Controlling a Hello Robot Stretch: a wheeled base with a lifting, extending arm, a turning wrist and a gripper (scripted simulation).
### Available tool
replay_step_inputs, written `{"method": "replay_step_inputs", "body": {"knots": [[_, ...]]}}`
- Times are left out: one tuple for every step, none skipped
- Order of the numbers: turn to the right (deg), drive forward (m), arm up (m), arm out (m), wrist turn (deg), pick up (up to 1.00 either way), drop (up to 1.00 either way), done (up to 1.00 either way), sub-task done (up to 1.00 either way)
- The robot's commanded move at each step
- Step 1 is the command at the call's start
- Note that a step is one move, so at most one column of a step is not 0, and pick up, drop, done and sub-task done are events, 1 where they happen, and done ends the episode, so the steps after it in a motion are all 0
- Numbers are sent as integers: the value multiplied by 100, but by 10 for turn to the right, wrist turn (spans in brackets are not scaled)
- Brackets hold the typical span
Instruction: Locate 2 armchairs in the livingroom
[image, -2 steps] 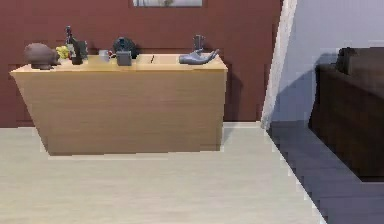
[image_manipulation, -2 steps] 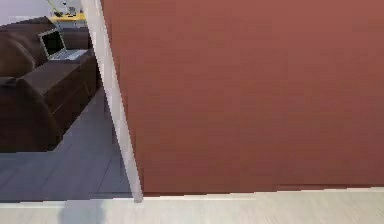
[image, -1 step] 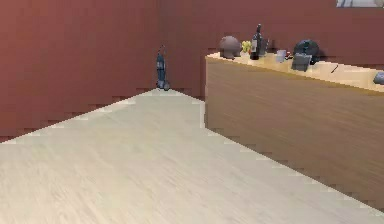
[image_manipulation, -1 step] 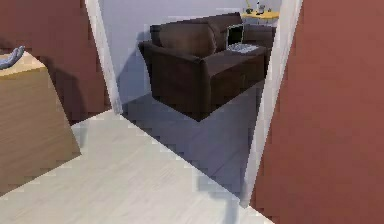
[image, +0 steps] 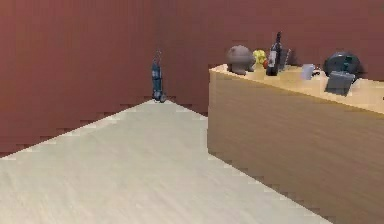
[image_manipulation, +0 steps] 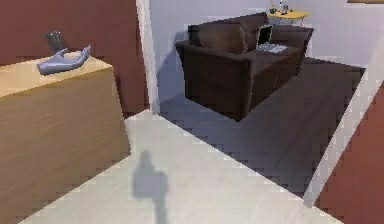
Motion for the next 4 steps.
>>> {"method": "replay_step_inputs", "body": {"knots": [[-450,0,0,0,0,0,0,0,0],[0,85,0,0,0,0,0,0,0],[-450,0,0,0,0,0,0,0,0],[-120,0,0,0,0,0,0,0,0]]}}
